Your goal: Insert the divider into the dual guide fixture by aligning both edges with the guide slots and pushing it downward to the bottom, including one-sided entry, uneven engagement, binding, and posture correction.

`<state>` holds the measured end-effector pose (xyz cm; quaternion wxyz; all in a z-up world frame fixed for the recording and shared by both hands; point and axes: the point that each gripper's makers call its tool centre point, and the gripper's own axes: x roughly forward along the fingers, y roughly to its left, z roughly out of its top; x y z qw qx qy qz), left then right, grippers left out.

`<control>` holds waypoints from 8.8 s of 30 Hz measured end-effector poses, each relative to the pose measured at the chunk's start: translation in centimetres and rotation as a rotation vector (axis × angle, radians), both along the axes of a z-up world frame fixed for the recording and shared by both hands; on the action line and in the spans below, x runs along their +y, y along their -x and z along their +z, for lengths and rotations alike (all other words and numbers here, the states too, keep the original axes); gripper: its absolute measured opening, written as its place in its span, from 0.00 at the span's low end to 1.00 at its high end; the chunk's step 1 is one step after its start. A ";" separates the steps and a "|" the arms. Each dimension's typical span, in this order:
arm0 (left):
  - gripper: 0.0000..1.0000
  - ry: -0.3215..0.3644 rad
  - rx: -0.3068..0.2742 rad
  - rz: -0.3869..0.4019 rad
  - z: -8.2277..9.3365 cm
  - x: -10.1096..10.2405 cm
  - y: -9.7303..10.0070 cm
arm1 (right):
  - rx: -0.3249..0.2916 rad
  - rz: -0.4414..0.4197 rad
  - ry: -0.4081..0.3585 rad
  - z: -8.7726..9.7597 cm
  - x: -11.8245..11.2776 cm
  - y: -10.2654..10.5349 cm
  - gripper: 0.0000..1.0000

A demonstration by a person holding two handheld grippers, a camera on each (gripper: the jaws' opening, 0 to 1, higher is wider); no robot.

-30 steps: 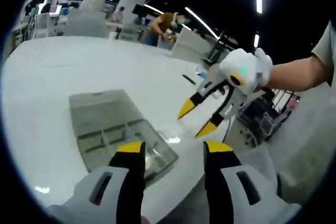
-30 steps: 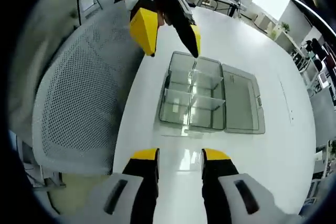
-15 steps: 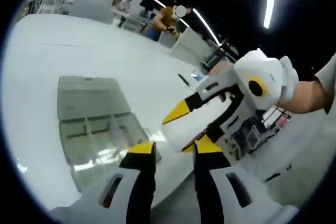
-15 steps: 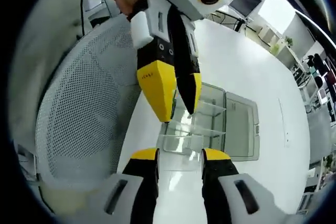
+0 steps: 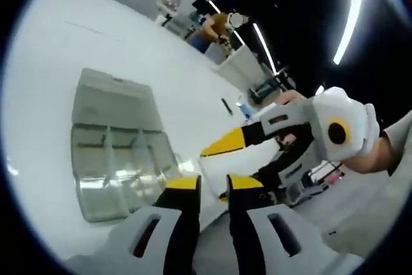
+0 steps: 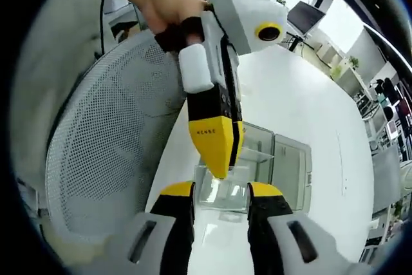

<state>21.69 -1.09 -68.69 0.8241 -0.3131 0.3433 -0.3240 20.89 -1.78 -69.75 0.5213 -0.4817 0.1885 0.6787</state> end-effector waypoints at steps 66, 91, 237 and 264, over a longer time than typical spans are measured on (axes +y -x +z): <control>0.00 0.022 -0.163 -0.117 1.1 1.1 1.3 | 0.053 -0.071 -0.065 2.4 0.5 -1.1 0.16; 0.00 -0.156 -0.430 -0.334 2.0 -0.2 2.1 | 0.328 -0.009 0.010 2.1 0.2 1.2 0.03; 0.57 -0.504 -0.442 -0.148 1.0 6.0 1.7 | 0.206 -0.254 0.371 -4.2 0.1 -4.8 0.00; 0.56 -0.496 -0.433 -0.145 0.9 6.3 1.5 | 0.229 -0.278 0.357 -4.9 0.4 -4.8 0.00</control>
